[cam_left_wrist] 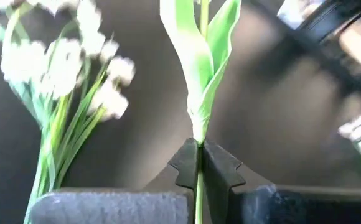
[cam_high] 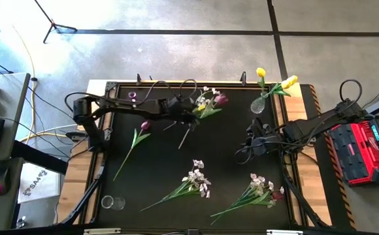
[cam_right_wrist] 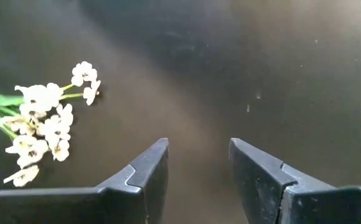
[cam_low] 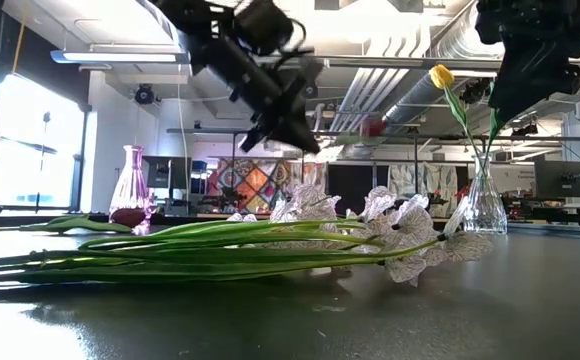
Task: Sort flowers into vase by color
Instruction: Put the top red tulip into the purple flower vase
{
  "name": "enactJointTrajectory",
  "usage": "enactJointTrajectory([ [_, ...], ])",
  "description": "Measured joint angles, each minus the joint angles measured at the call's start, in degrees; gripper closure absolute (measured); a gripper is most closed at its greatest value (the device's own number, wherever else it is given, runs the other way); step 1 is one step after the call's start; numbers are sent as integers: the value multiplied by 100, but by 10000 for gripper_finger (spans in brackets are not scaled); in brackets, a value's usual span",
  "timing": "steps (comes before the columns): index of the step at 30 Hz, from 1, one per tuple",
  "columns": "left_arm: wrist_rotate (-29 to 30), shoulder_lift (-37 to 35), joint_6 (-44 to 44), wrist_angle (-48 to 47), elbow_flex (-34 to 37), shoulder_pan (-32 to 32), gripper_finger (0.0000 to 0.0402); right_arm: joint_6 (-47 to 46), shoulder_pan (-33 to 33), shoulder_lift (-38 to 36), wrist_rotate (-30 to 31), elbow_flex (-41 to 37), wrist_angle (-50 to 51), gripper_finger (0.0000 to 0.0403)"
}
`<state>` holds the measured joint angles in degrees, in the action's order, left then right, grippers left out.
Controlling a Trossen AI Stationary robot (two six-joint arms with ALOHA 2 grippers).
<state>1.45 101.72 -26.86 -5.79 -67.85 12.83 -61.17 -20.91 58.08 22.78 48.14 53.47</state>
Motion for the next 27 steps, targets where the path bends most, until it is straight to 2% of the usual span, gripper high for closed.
enactJointTrajectory([
  [9,665,-954,411,1148,200,371,401,-491,-256,0,456,0,-24,245],
  [18,971,-2590,1170,2620,1639,1025,401,-993,-464,0,892,0,-159,245],
  [20,1036,-2988,1580,2954,1981,1146,401,-1078,-465,0,957,0,-157,245],
  [24,1267,-3807,2982,3212,2535,1273,401,-1088,-465,1,983,0,-193,245],
  [27,1683,-4398,3143,3231,2919,1431,401,-1088,-447,2,1021,0,-222,245],
])
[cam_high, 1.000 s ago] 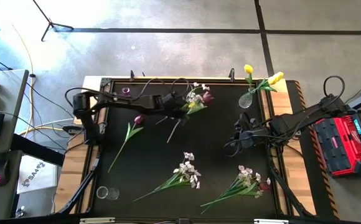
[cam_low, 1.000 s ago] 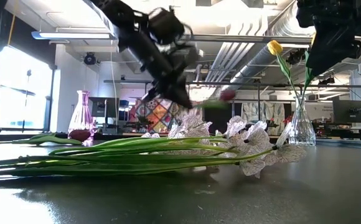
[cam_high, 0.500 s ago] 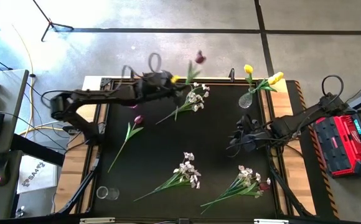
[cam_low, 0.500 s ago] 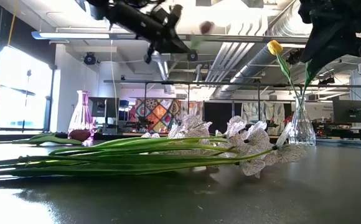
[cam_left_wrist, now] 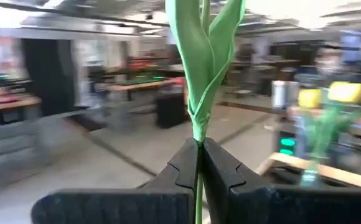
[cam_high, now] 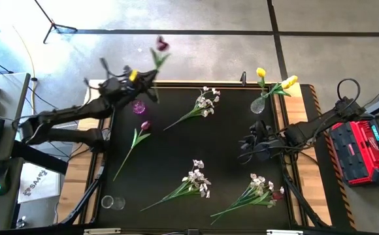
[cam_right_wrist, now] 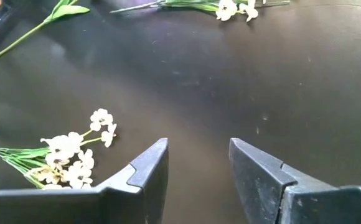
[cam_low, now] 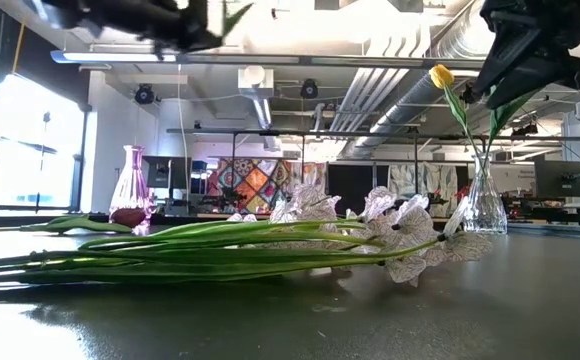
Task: Sort flowers into vase by color
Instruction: Put the top red tulip into the purple flower vase
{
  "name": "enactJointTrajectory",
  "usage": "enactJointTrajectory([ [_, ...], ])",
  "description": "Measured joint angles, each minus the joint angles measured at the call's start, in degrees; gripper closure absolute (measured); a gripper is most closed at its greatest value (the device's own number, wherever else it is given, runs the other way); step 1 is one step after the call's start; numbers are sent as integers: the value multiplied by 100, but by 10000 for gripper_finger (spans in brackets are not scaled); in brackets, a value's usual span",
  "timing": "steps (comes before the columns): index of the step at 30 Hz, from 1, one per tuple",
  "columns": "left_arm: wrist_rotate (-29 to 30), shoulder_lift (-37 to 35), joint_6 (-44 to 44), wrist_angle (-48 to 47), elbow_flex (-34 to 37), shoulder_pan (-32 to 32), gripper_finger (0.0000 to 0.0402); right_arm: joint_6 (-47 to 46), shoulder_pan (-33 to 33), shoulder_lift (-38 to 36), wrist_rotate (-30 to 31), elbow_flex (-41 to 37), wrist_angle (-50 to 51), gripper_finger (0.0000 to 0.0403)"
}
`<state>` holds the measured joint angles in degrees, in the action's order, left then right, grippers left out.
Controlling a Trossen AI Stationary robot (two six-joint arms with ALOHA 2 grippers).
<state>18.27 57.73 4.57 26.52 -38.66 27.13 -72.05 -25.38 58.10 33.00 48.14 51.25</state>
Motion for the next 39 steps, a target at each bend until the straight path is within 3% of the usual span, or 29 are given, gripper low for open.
enactJointTrajectory([
  [8,671,-1408,-3,50,1094,530,401,51,232,0,49,0,-193,245],
  [14,1148,-1841,792,54,1191,778,401,364,491,-2,-267,0,-374,245],
  [19,1559,-1819,1013,-59,1192,1047,401,536,678,-1,-499,0,-402,245],
  [29,1539,-1260,1057,-194,1192,1447,401,879,975,-2,-670,0,-550,245],
  [39,1346,-1168,693,-62,1356,1386,401,995,976,-1,-648,0,-546,245],
])
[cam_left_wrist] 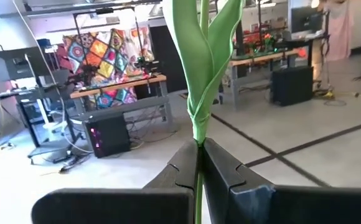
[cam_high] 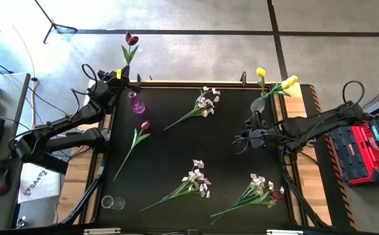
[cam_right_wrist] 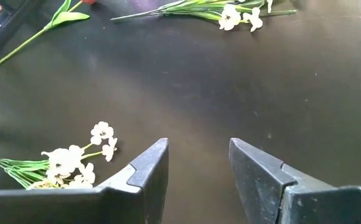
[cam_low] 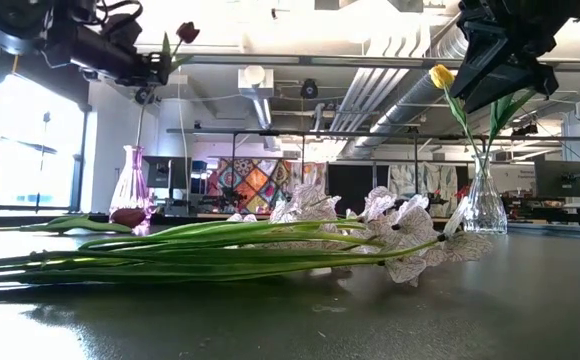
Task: Sort flowers into vase by color
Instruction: Put the top red tulip into the purple flower vase
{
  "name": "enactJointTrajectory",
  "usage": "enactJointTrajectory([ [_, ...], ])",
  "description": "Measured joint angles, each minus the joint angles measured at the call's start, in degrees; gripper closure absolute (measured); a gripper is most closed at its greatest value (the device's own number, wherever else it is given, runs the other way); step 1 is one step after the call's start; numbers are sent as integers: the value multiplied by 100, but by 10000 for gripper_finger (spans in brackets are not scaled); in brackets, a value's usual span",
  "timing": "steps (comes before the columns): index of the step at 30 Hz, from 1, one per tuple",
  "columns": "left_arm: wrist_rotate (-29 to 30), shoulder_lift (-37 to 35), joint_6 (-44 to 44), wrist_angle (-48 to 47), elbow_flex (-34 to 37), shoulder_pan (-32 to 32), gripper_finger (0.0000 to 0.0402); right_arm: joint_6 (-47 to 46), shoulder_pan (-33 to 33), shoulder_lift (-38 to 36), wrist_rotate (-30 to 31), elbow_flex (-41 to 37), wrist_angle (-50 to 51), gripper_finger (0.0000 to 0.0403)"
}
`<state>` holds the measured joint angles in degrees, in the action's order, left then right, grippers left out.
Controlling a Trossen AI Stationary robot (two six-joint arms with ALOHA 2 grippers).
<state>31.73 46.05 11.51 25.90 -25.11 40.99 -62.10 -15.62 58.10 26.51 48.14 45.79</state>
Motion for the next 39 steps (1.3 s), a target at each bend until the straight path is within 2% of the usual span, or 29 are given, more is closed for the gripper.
enactJointTrajectory([
  [10,-197,-460,-382,624,730,-371,401,283,5,-1,-8,0,-21,245],
  [15,-198,-742,-655,397,824,-535,401,478,144,-1,-261,0,-21,245],
  [21,313,-1032,-1736,-103,1035,-651,401,664,266,-1,-413,0,-103,245],
  [26,355,-1135,-2322,-525,1041,-709,401,719,289,0,-517,0,-128,245],
  [35,316,-1140,-2337,-692,1041,-780,401,822,289,0,-533,0,-159,245],
  [39,-73,-1138,-2027,-543,1041,-780,390,853,289,0,-554,0,-159,245],
])
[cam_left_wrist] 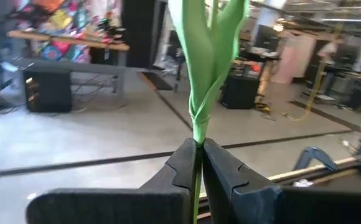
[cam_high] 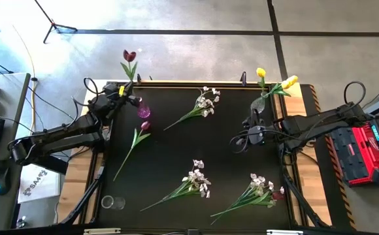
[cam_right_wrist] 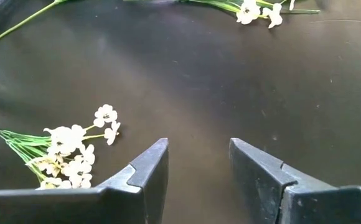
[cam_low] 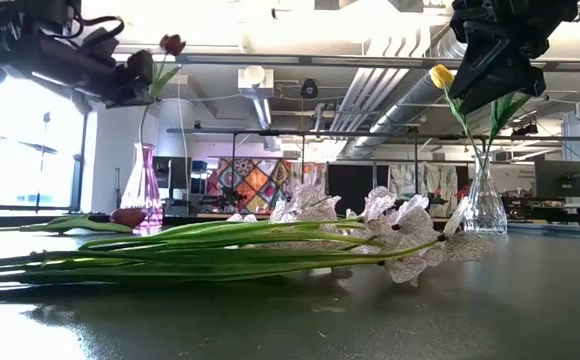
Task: Sort flowers into vase by color
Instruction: Put the top red tulip into the purple flower vase
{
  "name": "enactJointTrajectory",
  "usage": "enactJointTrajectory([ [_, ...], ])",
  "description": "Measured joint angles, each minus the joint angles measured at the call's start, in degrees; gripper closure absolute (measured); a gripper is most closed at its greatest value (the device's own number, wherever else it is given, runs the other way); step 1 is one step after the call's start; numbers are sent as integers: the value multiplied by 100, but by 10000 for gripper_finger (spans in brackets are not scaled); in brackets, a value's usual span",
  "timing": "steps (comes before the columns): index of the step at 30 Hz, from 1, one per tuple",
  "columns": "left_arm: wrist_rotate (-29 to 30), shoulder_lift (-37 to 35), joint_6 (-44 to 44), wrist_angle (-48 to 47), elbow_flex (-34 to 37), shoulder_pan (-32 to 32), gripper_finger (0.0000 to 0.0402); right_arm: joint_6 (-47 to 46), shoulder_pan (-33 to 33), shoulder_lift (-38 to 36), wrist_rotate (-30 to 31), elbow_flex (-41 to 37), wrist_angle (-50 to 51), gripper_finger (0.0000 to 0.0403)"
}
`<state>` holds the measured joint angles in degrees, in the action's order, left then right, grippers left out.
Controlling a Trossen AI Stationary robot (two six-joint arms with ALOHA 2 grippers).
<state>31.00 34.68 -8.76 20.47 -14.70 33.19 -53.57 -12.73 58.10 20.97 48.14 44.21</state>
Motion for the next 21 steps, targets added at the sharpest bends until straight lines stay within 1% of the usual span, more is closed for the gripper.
enactJointTrajectory([
  [3,-339,-2,120,135,-2,0,376,9,0,0,-44,0,1,245],
  [5,-451,0,133,132,-2,0,365,10,0,-1,-101,4,7,245],
  [12,-882,2,-177,-236,-4,2,321,12,-4,-2,-161,202,75,245],
  [16,-1119,-22,-220,-260,-6,2,303,30,-4,-2,-162,293,143,245],
  [21,-1130,-159,-330,-449,-150,2,288,25,-4,-21,-201,332,245,245],
])
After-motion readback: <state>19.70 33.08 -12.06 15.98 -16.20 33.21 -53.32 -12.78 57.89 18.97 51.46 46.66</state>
